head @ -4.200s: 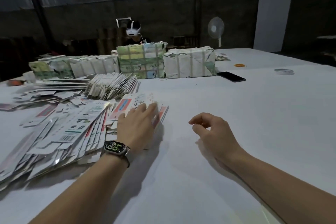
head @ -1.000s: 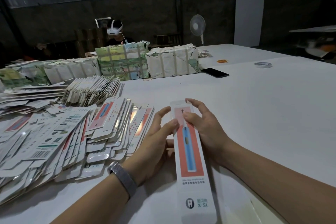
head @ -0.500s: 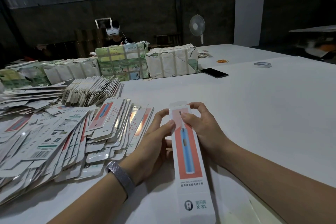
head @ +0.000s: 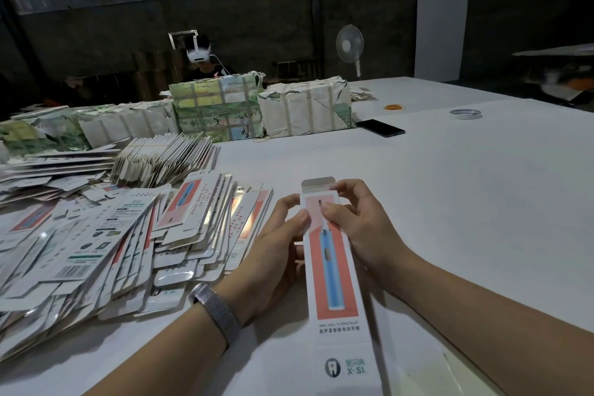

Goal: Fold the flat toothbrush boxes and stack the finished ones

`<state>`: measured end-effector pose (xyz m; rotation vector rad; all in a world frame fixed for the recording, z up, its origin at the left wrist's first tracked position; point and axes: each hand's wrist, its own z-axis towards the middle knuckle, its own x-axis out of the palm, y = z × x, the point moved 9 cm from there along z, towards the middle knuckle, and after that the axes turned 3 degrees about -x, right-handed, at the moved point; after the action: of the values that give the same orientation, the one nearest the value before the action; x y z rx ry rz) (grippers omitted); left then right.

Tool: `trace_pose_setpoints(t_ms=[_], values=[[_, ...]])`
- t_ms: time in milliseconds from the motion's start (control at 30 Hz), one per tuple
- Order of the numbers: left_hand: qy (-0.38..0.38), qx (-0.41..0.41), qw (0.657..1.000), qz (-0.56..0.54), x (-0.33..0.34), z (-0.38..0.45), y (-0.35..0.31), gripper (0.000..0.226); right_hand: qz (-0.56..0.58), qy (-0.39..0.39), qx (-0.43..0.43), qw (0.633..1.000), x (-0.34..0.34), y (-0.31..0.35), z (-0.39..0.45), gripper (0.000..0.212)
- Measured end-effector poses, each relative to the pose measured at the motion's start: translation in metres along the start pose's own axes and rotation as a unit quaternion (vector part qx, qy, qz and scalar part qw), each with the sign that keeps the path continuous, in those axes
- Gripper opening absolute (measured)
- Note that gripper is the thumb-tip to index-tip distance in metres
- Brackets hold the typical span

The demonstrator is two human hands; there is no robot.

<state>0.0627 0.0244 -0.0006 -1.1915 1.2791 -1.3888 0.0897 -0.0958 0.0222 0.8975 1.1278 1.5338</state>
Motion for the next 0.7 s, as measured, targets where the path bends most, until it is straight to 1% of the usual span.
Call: trace_pose_setpoints(t_ms=[133, 233, 333, 400, 500, 567, 700], values=[[-0.006, 0.0, 1.0, -0.002, 0.0008, -0.0008, 0.0011, 0.017, 0.022, -0.016, -0.024, 0.999, -0.0035, 0.0039, 0.0007, 0.026], [-0.005, 0.009, 1.0, -0.007, 0.0013, 0.0004, -0.0001, 0.029, 0.04, -0.016, -0.029, 0.999, -0.0038, 0.005, 0.0006, 0.031], [-0.007, 0.009, 1.0, -0.011, -0.0003, 0.0005, -0.0012, 0.041, 0.042, -0.017, -0.032, 0.998, -0.0042, 0.0054, 0.0005, 0.031], [-0.006, 0.01, 1.0, -0.006, -0.0003, 0.0, -0.0014, 0.036, 0.04, -0.016, -0.032, 0.999, -0.005, 0.0057, 0.0002, 0.029], [-0.01, 0.009, 1.0, -0.014, -0.0009, 0.0001, -0.0003, 0.015, 0.036, -0.012, -0.028, 0.999, -0.0047, 0.0063, -0.0003, 0.026], [-0.016, 0.011, 1.0, -0.016, -0.0017, 0.0006, 0.0, 0.013, 0.035, -0.003, -0.021, 0.999, -0.0024, 0.0055, 0.0, 0.022], [-0.014, 0.015, 1.0, -0.019, -0.0019, 0.0013, 0.0001, 0.017, 0.014, 0.007, -0.009, 1.0, 0.0002, 0.0028, 0.0016, 0.013]])
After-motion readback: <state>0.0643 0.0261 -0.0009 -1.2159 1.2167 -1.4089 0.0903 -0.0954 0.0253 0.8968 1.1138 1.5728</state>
